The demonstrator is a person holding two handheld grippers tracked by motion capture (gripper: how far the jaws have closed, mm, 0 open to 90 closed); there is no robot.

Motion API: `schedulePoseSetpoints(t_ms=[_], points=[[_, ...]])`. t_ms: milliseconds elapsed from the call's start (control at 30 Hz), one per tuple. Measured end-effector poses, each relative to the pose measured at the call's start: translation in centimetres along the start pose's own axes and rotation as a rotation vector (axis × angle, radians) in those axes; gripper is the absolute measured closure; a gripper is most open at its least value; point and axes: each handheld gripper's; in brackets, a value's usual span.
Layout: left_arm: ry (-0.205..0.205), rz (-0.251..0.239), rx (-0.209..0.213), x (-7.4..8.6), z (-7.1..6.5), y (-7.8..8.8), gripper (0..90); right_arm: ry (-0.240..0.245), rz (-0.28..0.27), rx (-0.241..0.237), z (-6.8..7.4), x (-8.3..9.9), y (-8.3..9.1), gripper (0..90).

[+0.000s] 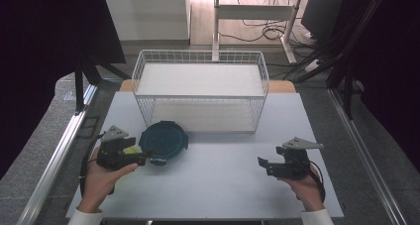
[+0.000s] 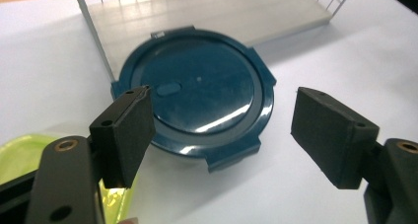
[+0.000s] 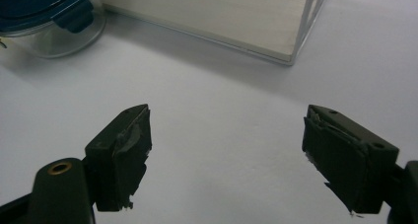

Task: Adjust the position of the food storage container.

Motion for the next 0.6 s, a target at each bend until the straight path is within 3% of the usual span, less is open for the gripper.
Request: schedulePoseSetpoints(t_ms=[300, 600], points=[[0.057, 0.008, 0.01, -0.6, 1.9, -0.2, 29.3, -0.006, 0.009, 0.012, -0.2, -0.2, -0.8, 19.2], [0.056, 0.022, -0.003, -1.7, 3.0, -1.2, 36.8, -0.013, 0.009, 0.037, -0.5, -0.2, -0.3, 19.4]])
Point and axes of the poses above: each handheld gripper's, and its own axes: y roughly backward along the jaws, x roughly out of its underside, z roughly to its left, and after that the axes turned 11 degrees about -z, right-handed
